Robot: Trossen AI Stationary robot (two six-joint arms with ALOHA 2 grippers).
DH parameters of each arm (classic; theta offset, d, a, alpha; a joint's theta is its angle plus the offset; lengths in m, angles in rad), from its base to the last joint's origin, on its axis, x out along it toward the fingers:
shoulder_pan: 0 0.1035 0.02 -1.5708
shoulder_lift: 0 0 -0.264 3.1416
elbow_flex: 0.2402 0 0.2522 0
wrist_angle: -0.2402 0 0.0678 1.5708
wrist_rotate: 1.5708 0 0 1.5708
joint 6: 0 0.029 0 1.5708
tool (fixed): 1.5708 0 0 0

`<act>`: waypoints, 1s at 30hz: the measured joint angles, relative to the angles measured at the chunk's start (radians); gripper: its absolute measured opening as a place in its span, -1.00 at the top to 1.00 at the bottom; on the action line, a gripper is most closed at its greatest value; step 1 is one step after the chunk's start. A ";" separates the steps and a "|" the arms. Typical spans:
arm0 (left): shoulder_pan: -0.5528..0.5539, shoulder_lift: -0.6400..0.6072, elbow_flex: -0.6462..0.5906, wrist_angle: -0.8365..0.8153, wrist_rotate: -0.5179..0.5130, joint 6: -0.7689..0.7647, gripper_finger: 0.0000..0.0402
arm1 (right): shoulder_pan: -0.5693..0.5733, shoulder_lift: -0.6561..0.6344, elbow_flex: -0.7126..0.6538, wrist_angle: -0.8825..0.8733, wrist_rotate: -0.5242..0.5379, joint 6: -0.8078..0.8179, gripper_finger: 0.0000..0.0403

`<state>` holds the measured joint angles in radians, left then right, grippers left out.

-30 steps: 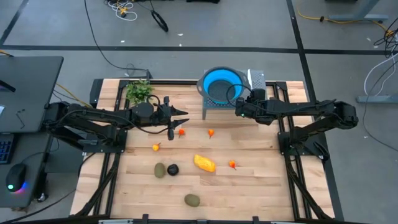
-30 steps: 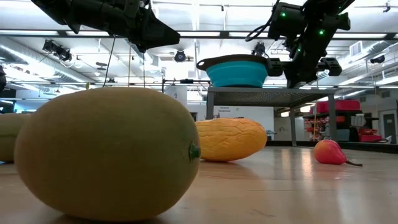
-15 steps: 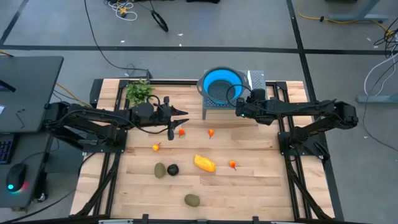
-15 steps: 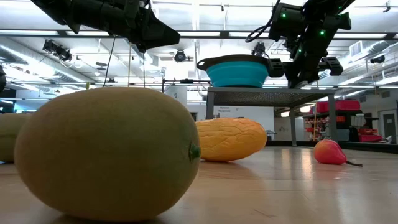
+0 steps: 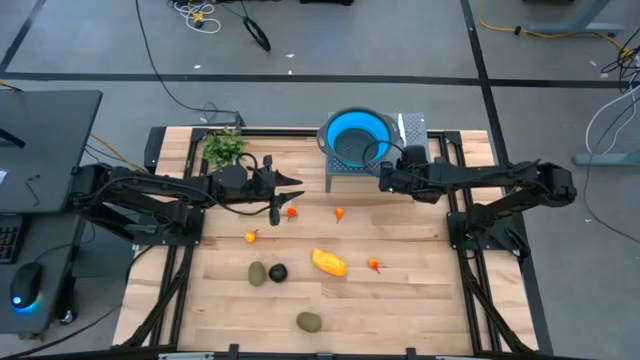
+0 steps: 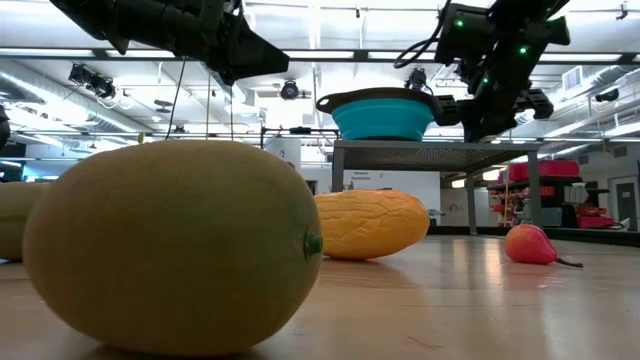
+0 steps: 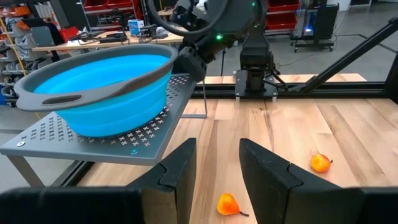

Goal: Pick & Place Fruit
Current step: Put the blue knife on the shelf

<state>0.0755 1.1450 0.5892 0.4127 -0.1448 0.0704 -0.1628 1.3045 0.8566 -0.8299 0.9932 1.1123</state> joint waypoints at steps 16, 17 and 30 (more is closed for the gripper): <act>0.000 0.000 0.000 -0.001 0.000 0.000 0.35 | 0.296 0.000 0.000 -0.127 0.095 0.068 0.61; 0.000 0.000 0.000 -0.001 0.000 0.000 0.35 | 0.322 -0.002 0.000 -0.145 0.115 0.083 0.61; 0.000 0.000 0.000 -0.003 0.000 -0.003 0.35 | 0.531 -0.119 0.000 -0.362 -0.068 0.165 0.61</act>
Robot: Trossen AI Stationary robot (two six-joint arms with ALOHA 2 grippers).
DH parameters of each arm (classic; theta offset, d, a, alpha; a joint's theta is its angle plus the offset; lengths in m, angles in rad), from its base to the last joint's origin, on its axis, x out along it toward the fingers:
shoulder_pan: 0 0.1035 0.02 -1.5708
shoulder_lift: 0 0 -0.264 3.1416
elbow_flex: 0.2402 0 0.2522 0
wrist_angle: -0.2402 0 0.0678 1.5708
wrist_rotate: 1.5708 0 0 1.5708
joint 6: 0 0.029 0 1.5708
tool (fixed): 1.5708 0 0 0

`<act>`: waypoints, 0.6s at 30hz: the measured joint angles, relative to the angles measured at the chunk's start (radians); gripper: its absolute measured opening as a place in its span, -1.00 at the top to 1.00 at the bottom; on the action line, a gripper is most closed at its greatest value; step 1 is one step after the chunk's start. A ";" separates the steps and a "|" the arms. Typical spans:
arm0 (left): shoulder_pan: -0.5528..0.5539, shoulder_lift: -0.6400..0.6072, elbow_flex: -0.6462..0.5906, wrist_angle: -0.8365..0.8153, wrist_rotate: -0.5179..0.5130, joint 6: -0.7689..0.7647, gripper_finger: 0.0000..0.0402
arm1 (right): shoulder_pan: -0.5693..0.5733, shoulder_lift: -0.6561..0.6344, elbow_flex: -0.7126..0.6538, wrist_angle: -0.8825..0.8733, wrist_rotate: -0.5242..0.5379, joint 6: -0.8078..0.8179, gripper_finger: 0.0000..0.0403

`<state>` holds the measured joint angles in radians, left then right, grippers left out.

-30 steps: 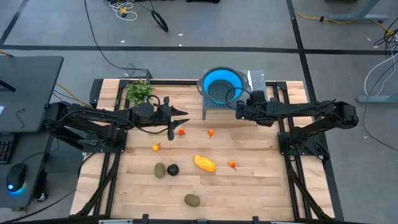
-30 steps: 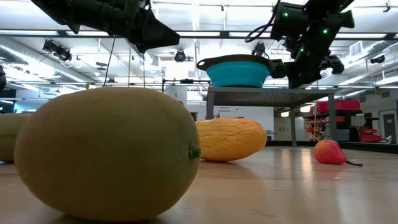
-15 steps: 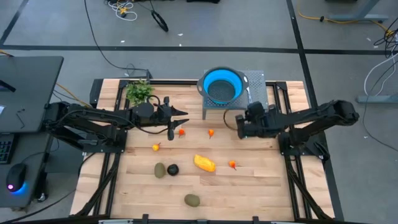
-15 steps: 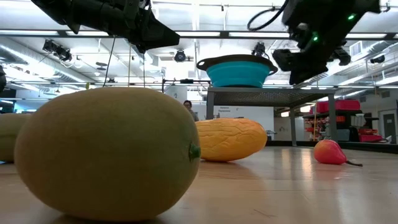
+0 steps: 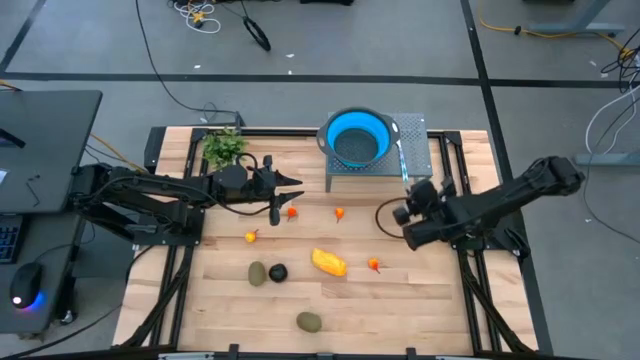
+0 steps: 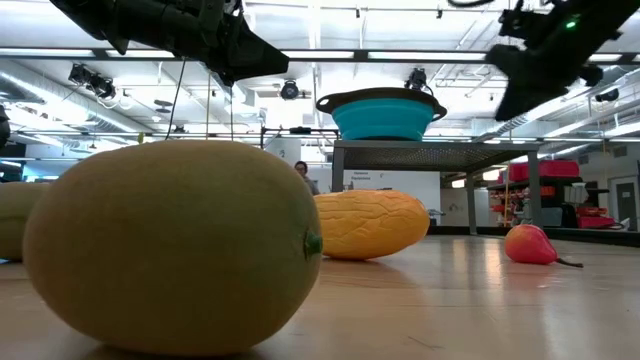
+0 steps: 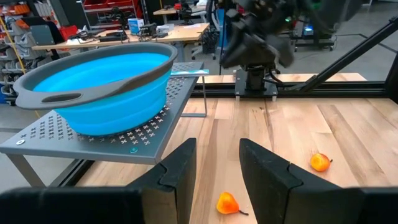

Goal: Pick & Place Fruit
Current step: Put the blue knife on the shelf

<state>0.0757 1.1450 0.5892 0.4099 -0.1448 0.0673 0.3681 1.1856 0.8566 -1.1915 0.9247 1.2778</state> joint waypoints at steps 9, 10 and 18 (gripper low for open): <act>0.000 0.000 0.000 0.007 0.000 -0.004 0.35 | 0.140 -0.001 0.000 0.003 -0.133 -0.110 0.61; 0.000 0.000 0.000 0.007 0.000 -0.004 0.35 | 0.149 -0.001 0.000 -0.001 -0.119 -0.126 0.61; 0.000 0.000 0.000 0.006 0.009 -0.009 0.35 | 0.128 -0.001 -0.083 0.013 0.024 -0.201 0.61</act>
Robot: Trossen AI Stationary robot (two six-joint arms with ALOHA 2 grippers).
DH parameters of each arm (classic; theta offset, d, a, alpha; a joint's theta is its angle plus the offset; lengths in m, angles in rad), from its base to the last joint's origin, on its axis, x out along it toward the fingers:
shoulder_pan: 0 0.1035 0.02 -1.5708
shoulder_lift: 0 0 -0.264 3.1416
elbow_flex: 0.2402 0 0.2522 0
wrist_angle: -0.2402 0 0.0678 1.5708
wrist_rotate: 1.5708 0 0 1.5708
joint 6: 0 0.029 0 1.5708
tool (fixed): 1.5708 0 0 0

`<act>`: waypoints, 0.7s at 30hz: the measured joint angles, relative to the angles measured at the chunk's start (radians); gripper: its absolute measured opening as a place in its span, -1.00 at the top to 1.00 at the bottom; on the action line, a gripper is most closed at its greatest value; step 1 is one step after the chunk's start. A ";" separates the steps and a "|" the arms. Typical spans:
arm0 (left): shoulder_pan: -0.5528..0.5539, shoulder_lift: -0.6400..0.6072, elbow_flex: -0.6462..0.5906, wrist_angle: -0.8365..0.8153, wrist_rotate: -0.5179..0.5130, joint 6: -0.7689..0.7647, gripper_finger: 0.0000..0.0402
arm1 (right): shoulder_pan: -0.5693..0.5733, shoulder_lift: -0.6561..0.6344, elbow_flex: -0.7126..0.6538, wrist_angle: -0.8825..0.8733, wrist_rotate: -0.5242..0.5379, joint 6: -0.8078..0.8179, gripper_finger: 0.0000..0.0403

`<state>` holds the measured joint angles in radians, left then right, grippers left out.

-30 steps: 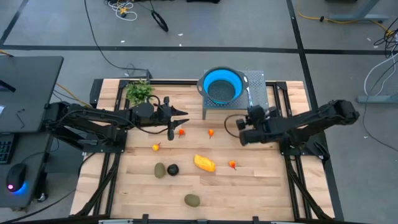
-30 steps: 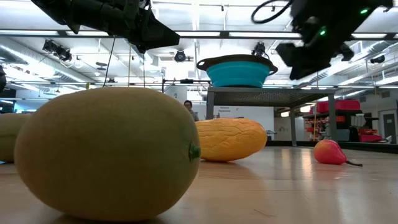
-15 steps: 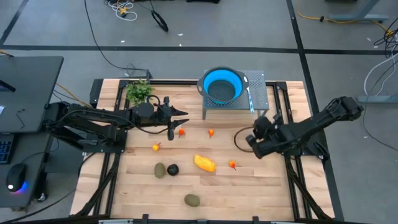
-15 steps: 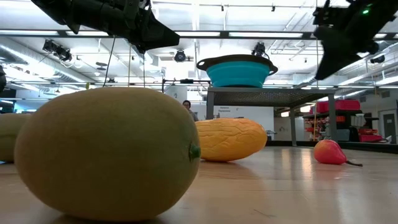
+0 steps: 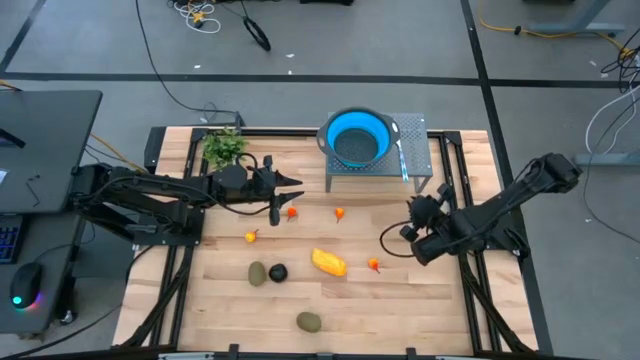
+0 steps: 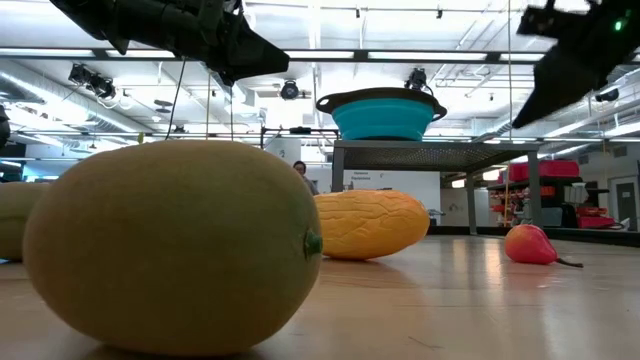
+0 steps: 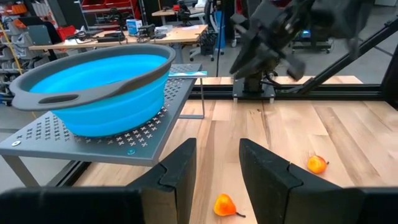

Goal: Pick & Place Fruit
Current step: Put the blue knife on the shelf

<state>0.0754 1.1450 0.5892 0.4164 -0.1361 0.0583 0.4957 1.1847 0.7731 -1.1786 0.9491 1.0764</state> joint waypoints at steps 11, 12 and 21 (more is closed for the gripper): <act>0.000 0.000 0.000 0.001 -0.009 0.010 0.35 | -0.070 0.000 -0.080 0.196 0.046 -0.357 0.65; 0.000 0.000 0.000 0.001 -0.009 0.010 0.35 | -0.070 0.000 -0.077 0.203 0.062 -0.392 0.67; 0.000 0.000 0.000 0.000 -0.009 0.010 0.35 | -0.100 0.000 -0.076 0.231 0.121 -0.438 0.81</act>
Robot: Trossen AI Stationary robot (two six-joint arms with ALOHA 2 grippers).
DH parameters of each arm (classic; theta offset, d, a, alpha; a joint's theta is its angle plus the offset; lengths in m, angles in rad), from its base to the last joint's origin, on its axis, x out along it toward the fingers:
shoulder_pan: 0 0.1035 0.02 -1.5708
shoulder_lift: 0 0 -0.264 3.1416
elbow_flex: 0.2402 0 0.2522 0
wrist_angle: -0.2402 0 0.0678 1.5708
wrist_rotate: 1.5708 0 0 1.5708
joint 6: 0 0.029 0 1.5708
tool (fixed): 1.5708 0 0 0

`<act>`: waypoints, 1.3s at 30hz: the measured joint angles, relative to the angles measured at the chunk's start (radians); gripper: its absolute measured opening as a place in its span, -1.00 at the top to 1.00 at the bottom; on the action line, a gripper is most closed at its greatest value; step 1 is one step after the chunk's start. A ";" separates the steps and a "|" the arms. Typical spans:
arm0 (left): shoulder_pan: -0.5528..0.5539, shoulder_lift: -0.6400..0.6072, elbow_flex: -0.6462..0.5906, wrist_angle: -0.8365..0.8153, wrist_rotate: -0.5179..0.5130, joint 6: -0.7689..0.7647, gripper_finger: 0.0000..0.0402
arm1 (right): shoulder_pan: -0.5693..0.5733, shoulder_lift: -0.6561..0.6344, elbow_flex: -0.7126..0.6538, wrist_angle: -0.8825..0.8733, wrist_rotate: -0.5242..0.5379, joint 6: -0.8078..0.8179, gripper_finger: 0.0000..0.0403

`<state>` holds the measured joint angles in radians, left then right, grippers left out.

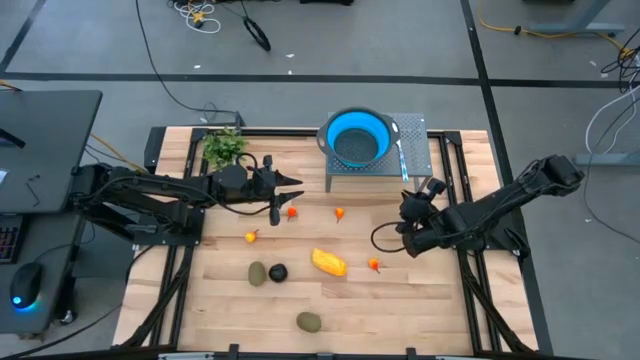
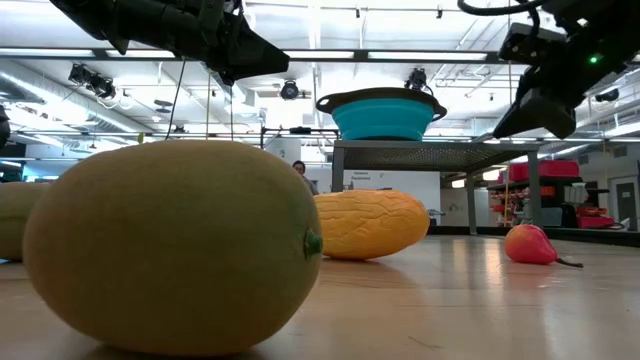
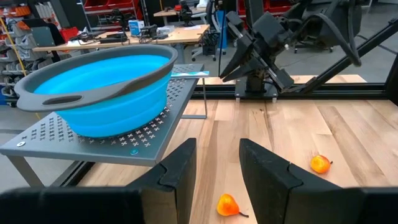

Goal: Pick & Place Fruit
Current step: Put the blue knife on the shelf

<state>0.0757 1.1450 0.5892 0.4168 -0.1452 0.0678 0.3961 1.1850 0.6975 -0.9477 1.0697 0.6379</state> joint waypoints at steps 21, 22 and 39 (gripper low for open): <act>0.000 0.000 0.000 0.000 0.000 0.000 0.35 | -0.158 0.000 0.000 0.166 -0.005 -0.151 0.82; 0.000 0.000 0.000 0.000 0.000 0.000 0.35 | -0.166 0.000 0.000 0.178 -0.007 -0.172 0.82; 0.000 0.000 0.000 0.000 0.000 0.000 0.35 | -0.227 0.000 0.000 0.252 -0.025 -0.230 0.82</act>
<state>0.0753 1.1450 0.5892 0.4164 -0.1452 0.0677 0.1692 1.1848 0.6979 -0.6962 1.0450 0.4077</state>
